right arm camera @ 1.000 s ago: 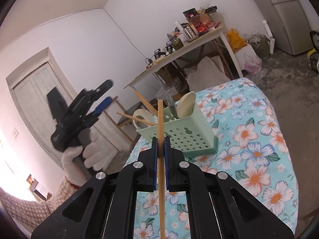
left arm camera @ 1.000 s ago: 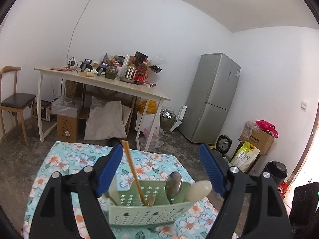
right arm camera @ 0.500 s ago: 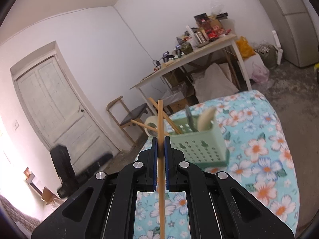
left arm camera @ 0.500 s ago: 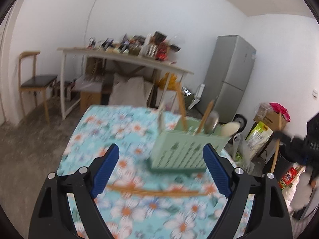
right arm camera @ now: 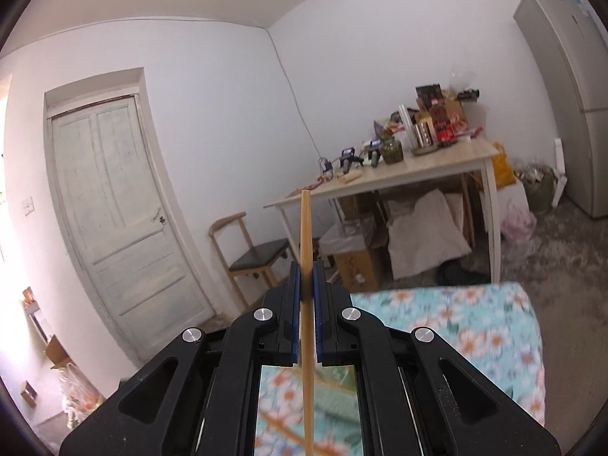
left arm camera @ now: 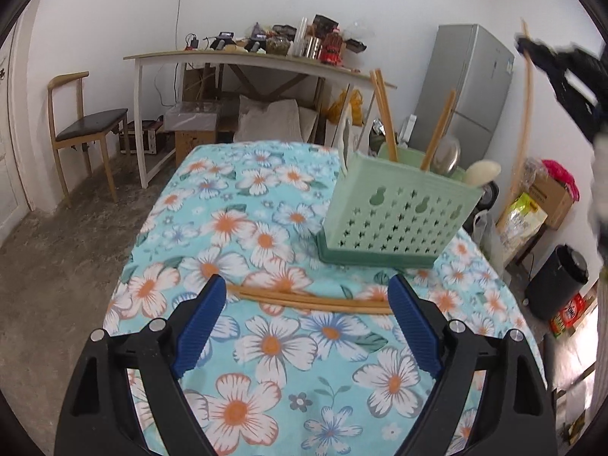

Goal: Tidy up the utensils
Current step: 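Lower the right gripper's chopstick into the holder and open the right gripper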

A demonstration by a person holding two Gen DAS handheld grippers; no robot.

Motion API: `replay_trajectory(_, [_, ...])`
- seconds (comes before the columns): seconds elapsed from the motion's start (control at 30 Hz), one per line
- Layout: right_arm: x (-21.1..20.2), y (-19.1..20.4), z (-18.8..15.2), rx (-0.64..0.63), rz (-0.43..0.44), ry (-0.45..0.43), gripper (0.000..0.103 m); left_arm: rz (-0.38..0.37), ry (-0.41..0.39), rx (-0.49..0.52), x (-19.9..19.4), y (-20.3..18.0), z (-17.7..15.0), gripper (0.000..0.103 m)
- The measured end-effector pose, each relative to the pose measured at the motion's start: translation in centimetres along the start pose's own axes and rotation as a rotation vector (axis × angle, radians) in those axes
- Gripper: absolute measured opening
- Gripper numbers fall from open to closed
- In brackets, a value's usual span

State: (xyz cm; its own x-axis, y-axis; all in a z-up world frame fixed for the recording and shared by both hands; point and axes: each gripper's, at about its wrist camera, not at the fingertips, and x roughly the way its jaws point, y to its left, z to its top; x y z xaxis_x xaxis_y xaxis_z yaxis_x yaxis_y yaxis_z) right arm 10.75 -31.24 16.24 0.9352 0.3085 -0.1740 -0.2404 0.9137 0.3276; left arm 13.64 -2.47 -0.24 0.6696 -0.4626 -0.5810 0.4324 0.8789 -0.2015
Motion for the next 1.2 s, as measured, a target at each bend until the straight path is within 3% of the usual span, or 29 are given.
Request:
replay_trajectory(0.4, [4.4, -0.8, 2.2, -0.112, -0.104, -0.074, 0.005, 0.069, 0.030, 0.016, 1.6, 0.1, 0.4, 0.089])
replay_trajectory(0.67, [7.2, -1.1, -1.5, -0.225, -0.203, 0.057, 0.010, 0.085, 0.039, -0.003, 2.1, 0.5, 0.6, 0.089])
replay_trajectory(0.73, [6.8, -1.0, -1.8, -0.221, -0.201, 0.061, 0.020, 0.090, 0.043, -0.005, 2.1, 0.5, 0.6, 0.089])
replay_trajectory(0.97, [3.2, -0.8, -1.4, -0.179, -0.182, 0.039, 0.028, 0.122, 0.034, 0.002, 1.4, 0.2, 0.8, 0.089])
replay_trajectory(1.2, [-1.8, -1.1, -3.9, -0.133, -0.162, 0.066, 0.038, 0.165, 0.033, 0.002, 0.7, 0.2, 0.9, 0.089])
